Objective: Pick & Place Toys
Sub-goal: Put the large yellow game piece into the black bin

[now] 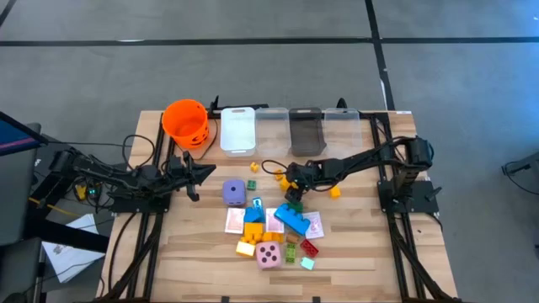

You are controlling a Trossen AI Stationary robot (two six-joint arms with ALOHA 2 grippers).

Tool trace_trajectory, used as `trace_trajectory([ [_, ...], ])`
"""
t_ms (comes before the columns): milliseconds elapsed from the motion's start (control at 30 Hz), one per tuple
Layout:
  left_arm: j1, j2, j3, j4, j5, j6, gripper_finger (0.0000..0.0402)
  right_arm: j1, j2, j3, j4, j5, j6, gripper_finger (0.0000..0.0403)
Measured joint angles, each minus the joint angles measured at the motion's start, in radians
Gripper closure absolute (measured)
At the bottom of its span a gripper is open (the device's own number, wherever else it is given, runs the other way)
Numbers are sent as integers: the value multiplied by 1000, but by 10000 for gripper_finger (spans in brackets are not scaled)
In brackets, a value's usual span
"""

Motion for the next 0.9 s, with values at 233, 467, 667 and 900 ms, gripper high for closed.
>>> trace_trajectory([
  [233, 0, 5, 0, 0, 0, 0, 402, 12, -46, 31, -32, -2, 6, 145],
  [467, 0, 5, 0, 0, 0, 0, 402, 26, -209, 70, -32, 105, -7, 146],
  [667, 0, 5, 0, 0, 0, 0, 402, 28, -338, 78, -65, 335, -29, 146],
  [900, 0, 5, 0, 0, 0, 0, 402, -39, -397, 76, -203, 575, 18, 139],
])
